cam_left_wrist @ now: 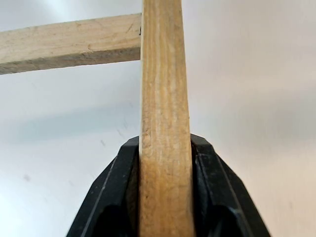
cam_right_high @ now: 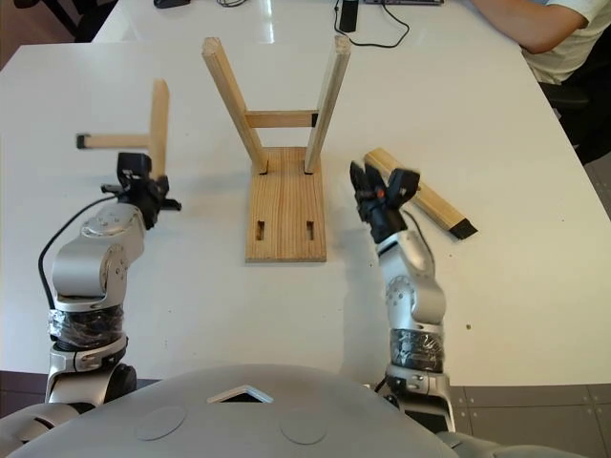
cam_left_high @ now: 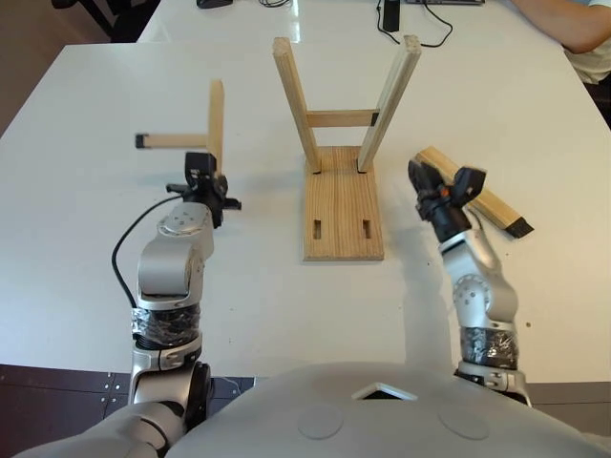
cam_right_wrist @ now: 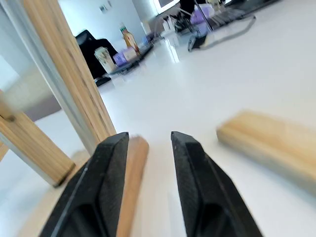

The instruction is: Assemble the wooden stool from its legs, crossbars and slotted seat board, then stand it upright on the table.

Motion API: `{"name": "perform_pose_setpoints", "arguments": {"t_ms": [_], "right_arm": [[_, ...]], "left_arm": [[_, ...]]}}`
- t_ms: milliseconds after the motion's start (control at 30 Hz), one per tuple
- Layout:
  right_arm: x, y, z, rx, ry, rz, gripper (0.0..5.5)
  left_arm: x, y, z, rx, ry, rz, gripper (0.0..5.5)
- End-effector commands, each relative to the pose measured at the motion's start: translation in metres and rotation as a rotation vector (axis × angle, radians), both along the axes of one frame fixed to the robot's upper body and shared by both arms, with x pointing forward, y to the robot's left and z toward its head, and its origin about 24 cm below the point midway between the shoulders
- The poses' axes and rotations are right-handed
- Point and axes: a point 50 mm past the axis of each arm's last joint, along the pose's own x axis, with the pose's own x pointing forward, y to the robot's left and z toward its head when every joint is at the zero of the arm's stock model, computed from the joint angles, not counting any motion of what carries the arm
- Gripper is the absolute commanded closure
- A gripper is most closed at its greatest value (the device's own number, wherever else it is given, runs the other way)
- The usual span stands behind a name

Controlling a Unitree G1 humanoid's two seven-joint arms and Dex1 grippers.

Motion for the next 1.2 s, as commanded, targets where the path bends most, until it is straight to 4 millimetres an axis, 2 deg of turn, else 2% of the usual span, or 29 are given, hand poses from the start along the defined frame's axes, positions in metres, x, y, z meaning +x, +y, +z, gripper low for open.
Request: {"name": "perform_pose_setpoints", "arguments": {"t_ms": [33,133,233,333,467,567,667,800,1033,1200], "right_arm": [[0.025,0.012,0.093,0.092,-0.248,0.241,3.92],[0.029,0.030,0.151,0.224,-0.345,0.503,3.46],[0.023,0.041,0.201,0.323,-0.423,0.766,2.86],[0.020,0.037,0.222,0.371,-0.425,0.885,2.17],[0.023,0.030,0.228,0.329,-0.392,0.909,1.47],[0.020,0.029,0.226,0.222,-0.404,0.890,1.45],[0.014,0.037,0.229,0.166,-0.466,0.912,1.45],[0.010,0.037,0.235,0.180,-0.505,0.921,1.45],[0.015,0.037,0.239,0.200,-0.492,0.874,1.45],[0.020,0.039,0.230,0.162,-0.457,0.840,2.07]], "left_arm": [[0.022,-0.002,0.058,-0.023,-0.402,-0.023,4.43],[0.027,-0.016,0.103,-0.051,-0.684,-0.190,4.43],[0.016,-0.038,0.143,-0.014,-0.919,-0.463,4.43],[0.003,-0.056,0.154,0.011,-0.990,-0.716,4.43],[-0.015,-0.070,0.151,0.076,-0.966,-0.961,4.43],[-0.016,-0.075,0.147,0.115,-0.932,-1.043,4.43],[-0.013,-0.075,0.140,0.142,-0.898,-1.049,4.43],[-0.011,-0.076,0.135,0.151,-0.883,-1.038,4.43],[-0.012,-0.079,0.126,0.218,-0.865,-1.043,4.43],[-0.011,-0.079,0.123,0.225,-0.857,-1.031,4.43]]}}
